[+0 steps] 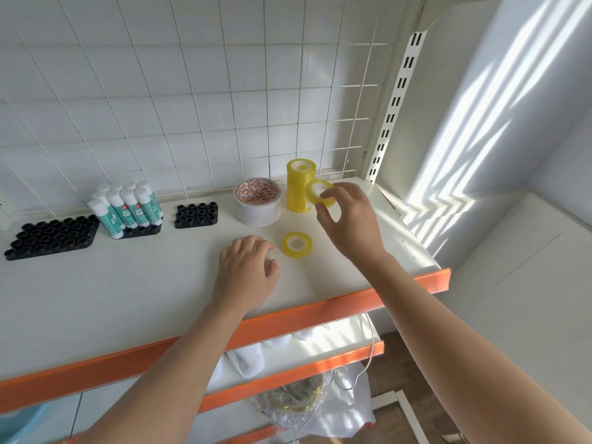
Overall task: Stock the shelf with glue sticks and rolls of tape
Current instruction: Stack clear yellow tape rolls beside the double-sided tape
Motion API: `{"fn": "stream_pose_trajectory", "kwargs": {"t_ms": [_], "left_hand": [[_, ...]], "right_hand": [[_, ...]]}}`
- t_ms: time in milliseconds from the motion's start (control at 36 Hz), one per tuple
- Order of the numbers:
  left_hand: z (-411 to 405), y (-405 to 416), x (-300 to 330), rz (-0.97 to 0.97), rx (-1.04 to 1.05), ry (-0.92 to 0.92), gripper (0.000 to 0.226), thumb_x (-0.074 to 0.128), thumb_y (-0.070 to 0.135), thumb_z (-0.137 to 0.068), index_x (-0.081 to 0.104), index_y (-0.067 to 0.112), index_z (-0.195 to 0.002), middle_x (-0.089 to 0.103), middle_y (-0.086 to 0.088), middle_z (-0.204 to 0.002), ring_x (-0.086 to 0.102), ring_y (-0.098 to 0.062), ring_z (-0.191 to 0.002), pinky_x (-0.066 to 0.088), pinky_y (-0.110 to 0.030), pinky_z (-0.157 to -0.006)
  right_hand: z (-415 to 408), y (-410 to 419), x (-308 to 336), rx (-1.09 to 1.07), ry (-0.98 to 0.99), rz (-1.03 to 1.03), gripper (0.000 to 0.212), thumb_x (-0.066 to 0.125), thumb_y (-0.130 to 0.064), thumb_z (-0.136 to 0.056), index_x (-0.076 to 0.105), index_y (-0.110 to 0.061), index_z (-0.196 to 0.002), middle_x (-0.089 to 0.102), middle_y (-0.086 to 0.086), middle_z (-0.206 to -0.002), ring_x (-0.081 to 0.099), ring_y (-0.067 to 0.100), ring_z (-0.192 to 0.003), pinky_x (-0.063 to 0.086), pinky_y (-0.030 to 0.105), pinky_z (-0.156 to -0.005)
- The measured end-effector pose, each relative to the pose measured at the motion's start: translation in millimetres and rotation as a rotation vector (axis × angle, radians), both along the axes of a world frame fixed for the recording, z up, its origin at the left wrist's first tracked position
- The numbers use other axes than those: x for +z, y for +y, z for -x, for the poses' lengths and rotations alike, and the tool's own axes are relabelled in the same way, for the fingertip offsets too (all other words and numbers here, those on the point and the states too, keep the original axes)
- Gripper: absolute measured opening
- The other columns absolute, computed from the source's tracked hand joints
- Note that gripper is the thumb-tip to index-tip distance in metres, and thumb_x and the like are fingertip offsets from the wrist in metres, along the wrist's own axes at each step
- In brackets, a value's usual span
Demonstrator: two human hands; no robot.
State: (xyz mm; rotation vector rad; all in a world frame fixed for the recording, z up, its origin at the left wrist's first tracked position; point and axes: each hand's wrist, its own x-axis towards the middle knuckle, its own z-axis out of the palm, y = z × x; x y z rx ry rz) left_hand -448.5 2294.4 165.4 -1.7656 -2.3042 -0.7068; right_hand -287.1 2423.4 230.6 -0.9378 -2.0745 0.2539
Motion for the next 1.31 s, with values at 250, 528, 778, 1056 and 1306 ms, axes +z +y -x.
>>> {"fn": "stream_pose_trajectory", "kwargs": {"t_ms": [250, 528, 778, 1056, 1306], "left_hand": [[0, -1, -2, -0.009, 0.005, 0.004, 0.037, 0.039, 0.038, -0.077, 0.065, 0.024, -0.099, 0.063, 0.004, -0.101, 0.057, -0.024, -0.095, 0.043, -0.039, -0.081], [0, 0, -3, -0.032, 0.008, 0.000, 0.034, 0.041, 0.038, -0.077, 0.065, 0.024, -0.097, 0.062, 0.005, -0.099, 0.057, -0.023, -0.093, 0.044, -0.038, -0.080], [-1, 0, -3, -0.028, 0.016, 0.002, 0.034, 0.040, 0.037, -0.078, 0.065, 0.024, -0.097, 0.062, 0.005, -0.100, 0.056, -0.022, -0.093, 0.044, -0.038, -0.081], [-1, 0, -2, -0.032, 0.012, 0.009, 0.033, 0.040, 0.037, -0.078, 0.064, 0.024, -0.096, 0.062, 0.005, -0.099, 0.057, -0.023, -0.092, 0.045, -0.039, -0.080], [-1, 0, -2, -0.020, 0.014, 0.002, 0.033, 0.040, 0.037, -0.079, 0.064, 0.024, -0.097, 0.062, 0.005, -0.101, 0.057, -0.022, -0.094, 0.044, -0.038, -0.081]], "right_hand": [[32, 32, 29, 0.019, 0.005, -0.012, 0.020, 0.067, -0.023, -0.086, 0.067, -0.009, -0.101, 0.062, 0.009, -0.109, 0.059, 0.028, -0.101, 0.042, 0.026, -0.077], [51, 50, 32, 0.008, -0.166, 0.073, 0.026, 0.063, -0.026, -0.092, 0.066, -0.009, -0.111, 0.058, 0.012, -0.118, 0.053, 0.031, -0.111, 0.040, 0.030, -0.083], [56, 51, 33, 0.018, -0.165, 0.097, 0.026, 0.061, -0.027, -0.093, 0.065, -0.010, -0.111, 0.059, 0.012, -0.117, 0.054, 0.030, -0.107, 0.042, 0.032, -0.079], [57, 52, 37, 0.009, -0.200, 0.166, 0.028, 0.064, -0.031, -0.089, 0.063, -0.013, -0.111, 0.061, 0.012, -0.108, 0.056, 0.029, -0.097, 0.042, 0.032, -0.074], [57, 57, 46, 0.028, -0.209, 0.280, 0.027, 0.069, -0.029, -0.086, 0.063, -0.014, -0.107, 0.056, 0.012, -0.104, 0.056, 0.028, -0.094, 0.045, 0.032, -0.076]]}}
